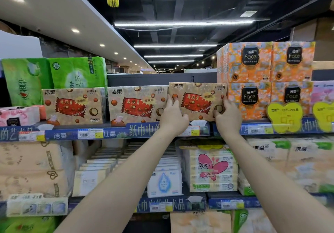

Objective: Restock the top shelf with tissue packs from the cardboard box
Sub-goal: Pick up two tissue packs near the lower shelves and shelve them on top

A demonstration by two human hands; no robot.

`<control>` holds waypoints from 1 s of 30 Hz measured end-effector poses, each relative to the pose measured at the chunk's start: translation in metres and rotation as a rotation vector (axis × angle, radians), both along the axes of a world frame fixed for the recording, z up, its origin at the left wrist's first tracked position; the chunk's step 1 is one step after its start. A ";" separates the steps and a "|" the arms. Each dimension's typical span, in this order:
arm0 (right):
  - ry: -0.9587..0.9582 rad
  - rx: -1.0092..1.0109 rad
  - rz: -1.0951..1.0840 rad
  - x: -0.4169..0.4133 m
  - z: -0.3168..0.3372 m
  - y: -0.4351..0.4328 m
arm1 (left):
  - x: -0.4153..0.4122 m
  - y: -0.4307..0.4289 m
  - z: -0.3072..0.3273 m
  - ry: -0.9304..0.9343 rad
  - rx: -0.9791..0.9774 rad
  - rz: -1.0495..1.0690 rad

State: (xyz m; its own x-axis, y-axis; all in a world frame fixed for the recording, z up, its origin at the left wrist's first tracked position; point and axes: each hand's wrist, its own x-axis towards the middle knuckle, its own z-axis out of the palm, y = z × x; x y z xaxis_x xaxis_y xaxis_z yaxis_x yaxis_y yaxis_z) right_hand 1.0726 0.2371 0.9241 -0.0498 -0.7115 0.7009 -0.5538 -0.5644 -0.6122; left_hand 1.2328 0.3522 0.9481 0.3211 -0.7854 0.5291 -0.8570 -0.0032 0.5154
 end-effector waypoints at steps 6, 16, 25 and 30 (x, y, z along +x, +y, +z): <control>-0.066 0.049 0.053 -0.005 -0.001 0.001 | -0.005 0.009 0.009 -0.224 0.082 0.244; -0.095 0.054 0.014 -0.003 0.001 0.008 | 0.053 0.046 0.002 0.004 -0.360 0.485; 0.087 0.059 -0.144 0.036 0.004 0.028 | 0.165 0.081 -0.005 0.399 -0.250 0.299; 0.044 0.103 -0.124 0.050 0.004 0.031 | 0.190 0.074 0.001 0.487 -0.169 0.166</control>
